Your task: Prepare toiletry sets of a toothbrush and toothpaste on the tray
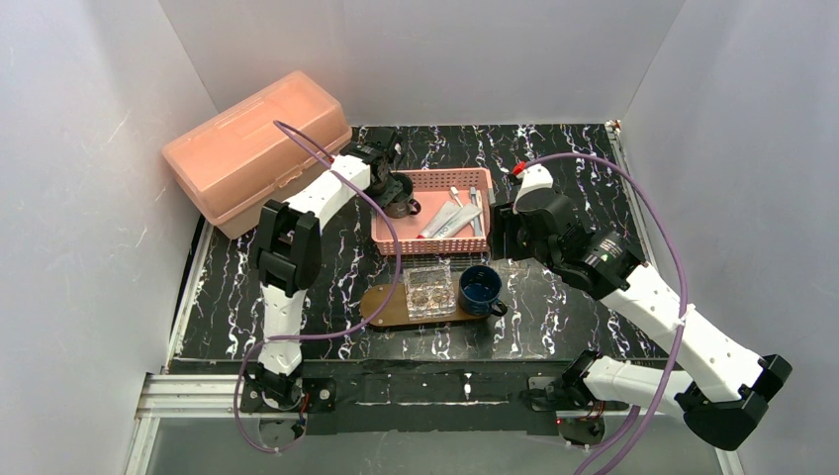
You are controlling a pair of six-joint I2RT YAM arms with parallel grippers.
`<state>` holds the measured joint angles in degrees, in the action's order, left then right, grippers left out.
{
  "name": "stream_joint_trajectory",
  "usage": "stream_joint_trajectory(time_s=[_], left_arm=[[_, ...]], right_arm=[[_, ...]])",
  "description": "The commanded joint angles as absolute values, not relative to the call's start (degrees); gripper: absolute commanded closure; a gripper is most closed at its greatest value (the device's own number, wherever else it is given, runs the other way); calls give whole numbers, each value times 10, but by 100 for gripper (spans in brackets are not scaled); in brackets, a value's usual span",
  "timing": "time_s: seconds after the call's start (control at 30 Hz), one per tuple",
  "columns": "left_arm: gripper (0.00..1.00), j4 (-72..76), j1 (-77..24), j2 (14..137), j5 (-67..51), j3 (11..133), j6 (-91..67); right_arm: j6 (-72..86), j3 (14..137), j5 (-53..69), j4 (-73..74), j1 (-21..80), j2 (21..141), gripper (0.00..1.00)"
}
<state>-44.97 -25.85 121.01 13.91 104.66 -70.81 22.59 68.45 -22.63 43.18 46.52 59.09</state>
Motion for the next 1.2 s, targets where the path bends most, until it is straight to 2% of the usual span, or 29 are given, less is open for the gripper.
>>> stream_joint_trajectory(time_s=[0.0, 0.2, 0.33, 0.8, 1.1, 1.17], left_arm=[[73, -465, -253, 1219, 146, 1050, -686], [86, -453, -251, 1217, 141, 1045, -664], [100, -433, -248, 1211, 129, 1043, -634], [100, -385, -247, 1122, 71, 1052, -493], [100, -436, -246, 1042, 20, 1068, -375], [100, -457, -246, 1032, 6, 1077, -351]], right_arm=[[228, 689, -223, 427, 467, 591, 34], [230, 692, -223, 430, 467, 588, 34], [234, 691, -225, 432, 467, 585, 34], [244, 693, -227, 440, 467, 569, 33], [250, 710, -227, 435, 467, 533, 28], [246, 708, -226, 431, 467, 525, 23]])
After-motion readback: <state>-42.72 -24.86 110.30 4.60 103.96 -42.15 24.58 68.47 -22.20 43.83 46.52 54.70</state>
